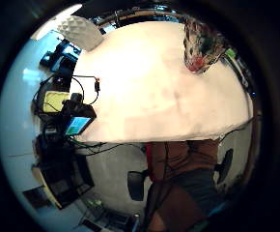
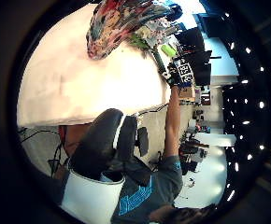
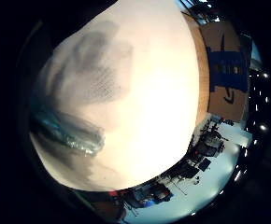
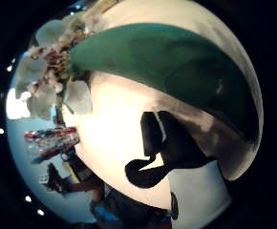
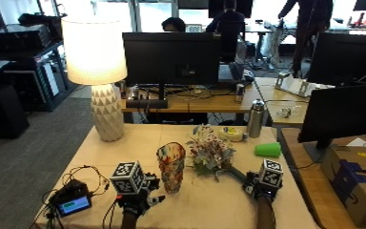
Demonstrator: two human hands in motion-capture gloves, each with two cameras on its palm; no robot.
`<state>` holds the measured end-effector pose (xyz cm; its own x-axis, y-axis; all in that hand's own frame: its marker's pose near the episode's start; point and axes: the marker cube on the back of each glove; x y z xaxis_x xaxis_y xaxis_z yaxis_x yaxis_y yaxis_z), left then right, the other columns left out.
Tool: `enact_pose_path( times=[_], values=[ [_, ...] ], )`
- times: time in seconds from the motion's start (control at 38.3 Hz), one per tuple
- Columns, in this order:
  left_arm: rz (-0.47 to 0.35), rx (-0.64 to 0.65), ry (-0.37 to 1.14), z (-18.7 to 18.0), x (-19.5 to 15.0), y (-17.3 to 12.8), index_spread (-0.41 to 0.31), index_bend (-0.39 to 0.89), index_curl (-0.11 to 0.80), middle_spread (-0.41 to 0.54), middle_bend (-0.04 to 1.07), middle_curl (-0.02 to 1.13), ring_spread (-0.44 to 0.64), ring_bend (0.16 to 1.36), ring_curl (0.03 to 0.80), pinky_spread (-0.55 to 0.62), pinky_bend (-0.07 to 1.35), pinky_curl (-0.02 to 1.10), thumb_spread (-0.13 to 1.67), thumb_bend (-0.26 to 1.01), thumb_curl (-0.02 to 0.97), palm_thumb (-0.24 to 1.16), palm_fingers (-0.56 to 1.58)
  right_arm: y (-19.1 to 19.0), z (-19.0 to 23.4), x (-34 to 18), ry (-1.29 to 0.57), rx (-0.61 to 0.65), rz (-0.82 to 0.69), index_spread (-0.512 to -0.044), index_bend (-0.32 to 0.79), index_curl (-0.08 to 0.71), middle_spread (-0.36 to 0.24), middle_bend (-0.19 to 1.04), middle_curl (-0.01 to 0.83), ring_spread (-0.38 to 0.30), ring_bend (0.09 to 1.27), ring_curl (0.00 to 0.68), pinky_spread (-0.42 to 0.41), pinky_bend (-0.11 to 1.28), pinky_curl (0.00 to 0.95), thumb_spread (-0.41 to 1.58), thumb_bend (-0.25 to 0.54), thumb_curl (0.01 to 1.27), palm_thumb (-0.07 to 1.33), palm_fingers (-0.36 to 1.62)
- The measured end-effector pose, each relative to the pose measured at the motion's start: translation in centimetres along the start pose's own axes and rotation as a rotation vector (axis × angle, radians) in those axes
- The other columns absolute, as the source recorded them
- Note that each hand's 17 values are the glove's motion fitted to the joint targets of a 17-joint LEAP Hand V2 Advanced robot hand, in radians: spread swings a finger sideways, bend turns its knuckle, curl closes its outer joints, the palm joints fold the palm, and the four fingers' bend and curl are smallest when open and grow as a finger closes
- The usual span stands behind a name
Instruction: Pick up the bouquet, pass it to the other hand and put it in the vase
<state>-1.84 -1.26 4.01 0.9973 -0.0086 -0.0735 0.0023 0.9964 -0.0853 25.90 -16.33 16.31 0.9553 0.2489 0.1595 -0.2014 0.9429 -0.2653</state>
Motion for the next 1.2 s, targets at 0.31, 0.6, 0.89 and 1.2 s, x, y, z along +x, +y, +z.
enact_pose_path(
  times=[0.31, 0.6, 0.89, 1.2],
  values=[
    [0.000, -0.021, 0.011, 0.6, -0.2, -0.2, -0.104, 0.14, 0.286, 0.039, 0.23, 0.35, 0.39, 0.59, 0.259, 0.55, 0.20, 0.29, 1.03, -0.03, 0.291, 0.21, 0.13, -1.1, 0.6, 0.3, 0.001, 0.052, 0.026, -0.356, 0.41, 0.281, -0.048, 0.23, 0.304, 0.135, 0.24, 0.230, 0.311, 0.42, 0.303, 1.20, 0.084, 0.32, 0.66, 0.34],
    [0.001, -0.020, 0.017, 0.6, -0.5, -0.4, -0.104, 0.14, 0.284, 0.046, 0.23, 0.36, 0.40, 0.59, 0.262, 0.56, 0.19, 0.29, 1.03, -0.03, 0.294, 0.21, 0.13, -2.6, 0.6, -0.4, 0.095, 0.278, -0.013, -0.292, 0.07, 0.262, -0.130, 0.38, 0.392, -0.113, 0.62, 0.374, -0.025, 0.59, 0.363, 1.18, 0.089, 0.36, 0.79, 1.31],
    [0.003, -0.029, 0.027, -0.4, -0.1, -0.4, -0.104, 0.14, 0.281, 0.047, 0.23, 0.36, 0.40, 0.59, 0.263, 0.55, 0.20, 0.30, 1.03, -0.03, 0.295, 0.21, 0.13, -1.4, -0.7, -1.3, -0.001, 0.415, 0.024, -0.269, 0.17, 0.308, -0.169, 0.64, 0.523, -0.172, 0.94, 0.532, -0.217, 0.72, 0.458, 0.94, 0.034, 0.46, 0.88, 1.42],
    [0.104, 0.247, 0.160, -6.4, 3.6, -1.5, -0.104, 0.14, 0.275, 0.056, 0.23, 0.36, 0.39, 0.60, 0.265, 0.55, 0.21, 0.32, 1.03, -0.03, 0.296, 0.21, 0.16, 3.6, -9.7, -6.4, -0.488, 0.625, -0.132, -0.269, 0.19, 0.381, -0.180, 0.74, 0.577, -0.181, 1.02, 0.569, -0.255, 0.78, 0.493, 0.84, -0.015, 0.54, 0.93, 1.37]
  ],
)
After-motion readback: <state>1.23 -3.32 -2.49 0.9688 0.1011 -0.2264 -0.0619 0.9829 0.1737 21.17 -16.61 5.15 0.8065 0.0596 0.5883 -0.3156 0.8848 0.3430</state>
